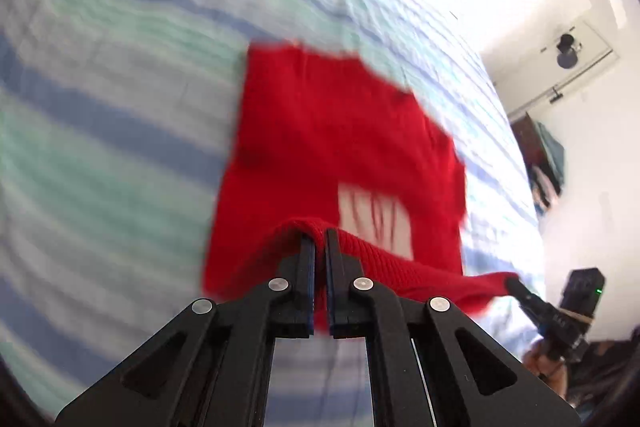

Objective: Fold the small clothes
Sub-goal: 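Grasp the hem with both grippers and fold it up over the collar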

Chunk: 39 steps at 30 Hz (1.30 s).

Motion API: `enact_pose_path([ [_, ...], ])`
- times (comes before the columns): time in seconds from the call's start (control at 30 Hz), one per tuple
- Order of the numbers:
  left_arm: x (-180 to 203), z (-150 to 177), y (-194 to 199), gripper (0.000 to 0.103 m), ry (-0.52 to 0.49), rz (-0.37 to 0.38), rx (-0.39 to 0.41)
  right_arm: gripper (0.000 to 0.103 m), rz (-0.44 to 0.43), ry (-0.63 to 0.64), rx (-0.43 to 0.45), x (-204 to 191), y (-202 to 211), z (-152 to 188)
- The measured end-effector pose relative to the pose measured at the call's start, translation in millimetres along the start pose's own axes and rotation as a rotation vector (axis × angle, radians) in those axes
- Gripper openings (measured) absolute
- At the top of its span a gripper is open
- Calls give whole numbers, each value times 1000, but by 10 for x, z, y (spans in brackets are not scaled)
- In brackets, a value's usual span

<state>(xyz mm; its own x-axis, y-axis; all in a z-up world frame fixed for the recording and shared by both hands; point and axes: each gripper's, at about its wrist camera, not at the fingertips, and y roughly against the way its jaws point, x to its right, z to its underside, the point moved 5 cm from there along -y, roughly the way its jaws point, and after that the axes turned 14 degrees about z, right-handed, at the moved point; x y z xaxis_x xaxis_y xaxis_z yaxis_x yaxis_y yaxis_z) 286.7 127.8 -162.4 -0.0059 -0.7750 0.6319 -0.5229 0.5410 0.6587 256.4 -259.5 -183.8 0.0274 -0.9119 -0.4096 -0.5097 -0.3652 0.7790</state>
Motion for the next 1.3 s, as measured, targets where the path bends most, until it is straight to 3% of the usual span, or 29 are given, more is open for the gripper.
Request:
enact_pose_path([
  [0.1,-14,-644,-418,2,1,-26,14,5,24,-11,54,8,-280,-675],
  [0.27,-134,-1437,-1089,3,-28,-142,15,5,100,-9,90,35,-956,-1649],
  [0.37,-374,-1683,-1493,20,41,-222,-26,6,149,-15,98,60,-1371,-2033],
  [0.4,-497,-1736,-1547,38,75,-274,-38,10,175,-17,88,82,-1511,-2107],
  [0.43,-575,-1764,-1536,56,93,-304,-31,24,214,-22,74,115,-1631,-2156],
  [0.5,-726,-1782,-1361,62,104,-329,31,42,275,-19,74,165,-1689,-2195],
  [0.53,-763,-1763,-1265,62,98,-330,53,42,278,-7,88,164,-1646,-2206],
  [0.6,-797,-1662,-990,62,77,-350,107,42,257,44,130,85,-1459,-2138],
  [0.67,-668,-1471,-748,65,29,-314,153,42,206,125,148,-68,-1298,-1996],
  [0.73,-430,-1177,-647,83,-60,-221,154,42,106,206,124,-289,-1243,-1774],
  [0.8,-280,-912,-733,94,-134,-173,101,42,38,290,68,-456,-1275,-1467],
  [0.87,-316,-660,-966,96,-196,-212,-2,42,82,377,-1,-457,-1441,-1131],
  [0.9,-452,-580,-1116,94,-199,-294,-66,42,138,400,-28,-371,-1536,-1004],
  [0.93,-610,-537,-1207,84,-179,-363,-111,42,195,402,-59,-237,-1625,-912],
  [0.97,-752,-526,-1186,81,-131,-373,-123,41,229,376,-86,-87,-1671,-840],
  [1.07,-817,-566,-757,86,-21,-305,-15,36,258,259,-37,102,-1290,-839],
  [1.13,-766,-501,-473,94,-22,-273,30,44,259,286,29,38,-952,-798],
  [1.2,-714,-317,-237,94,-53,-293,33,56,275,312,81,12,-670,-698],
  [1.3,-755,3,-49,94,-91,-351,12,59,323,321,94,126,-441,-392],
])
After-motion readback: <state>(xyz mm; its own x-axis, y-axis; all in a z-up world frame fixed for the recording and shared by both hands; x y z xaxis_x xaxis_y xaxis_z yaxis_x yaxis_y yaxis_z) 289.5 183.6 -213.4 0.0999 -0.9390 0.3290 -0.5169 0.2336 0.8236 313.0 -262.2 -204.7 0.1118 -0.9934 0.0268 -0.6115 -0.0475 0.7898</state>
